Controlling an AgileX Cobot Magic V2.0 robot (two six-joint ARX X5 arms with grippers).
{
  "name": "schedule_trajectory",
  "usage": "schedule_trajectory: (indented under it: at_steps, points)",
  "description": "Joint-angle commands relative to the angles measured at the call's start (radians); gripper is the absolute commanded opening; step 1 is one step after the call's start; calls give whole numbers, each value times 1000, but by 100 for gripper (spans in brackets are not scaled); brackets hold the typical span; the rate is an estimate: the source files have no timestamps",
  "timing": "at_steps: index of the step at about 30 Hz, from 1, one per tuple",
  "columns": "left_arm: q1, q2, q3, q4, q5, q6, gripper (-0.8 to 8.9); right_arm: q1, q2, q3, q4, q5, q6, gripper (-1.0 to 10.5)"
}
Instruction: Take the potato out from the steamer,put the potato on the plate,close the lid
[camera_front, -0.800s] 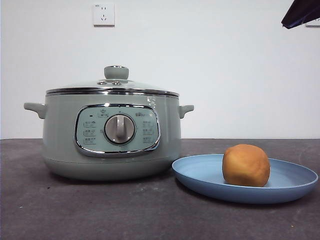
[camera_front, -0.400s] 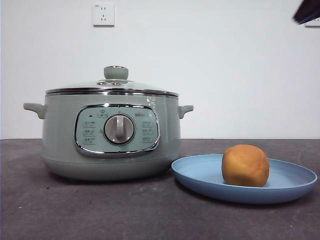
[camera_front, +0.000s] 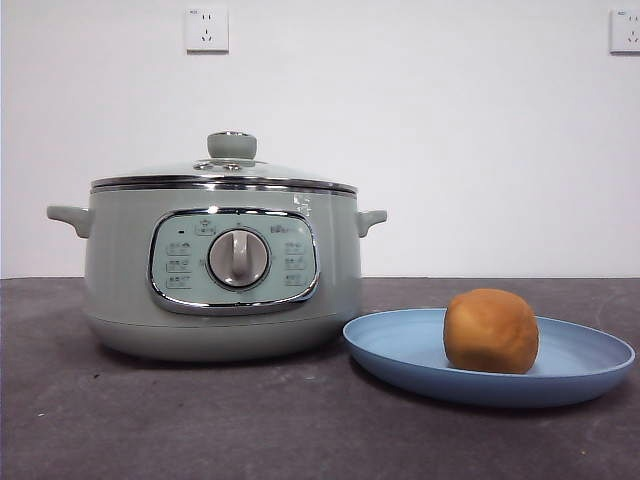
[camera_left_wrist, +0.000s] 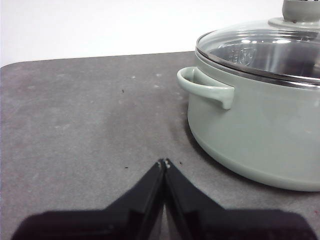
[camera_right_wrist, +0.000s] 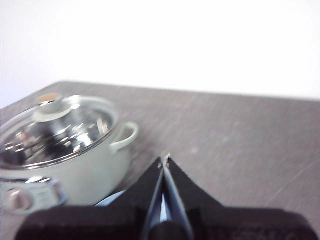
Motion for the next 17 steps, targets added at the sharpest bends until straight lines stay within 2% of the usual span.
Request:
schedule_trajectory:
  at_steps: [1,9,12,17]
  points:
    - [3,-3,-16,2,-2,-10,-4,-25,-88,-138,84,15,-9,1]
    - [3,-3,-16,2,-2,-10,-3,-29,-275,-414,172,175,109,1]
    - [3,-3,-16,2,-2,-10,-4,-29,-306,-473,177,183,151,1]
    - [3,-3,-16,2,-2,-10,-3,-29,-306,-478,111,183,154,1]
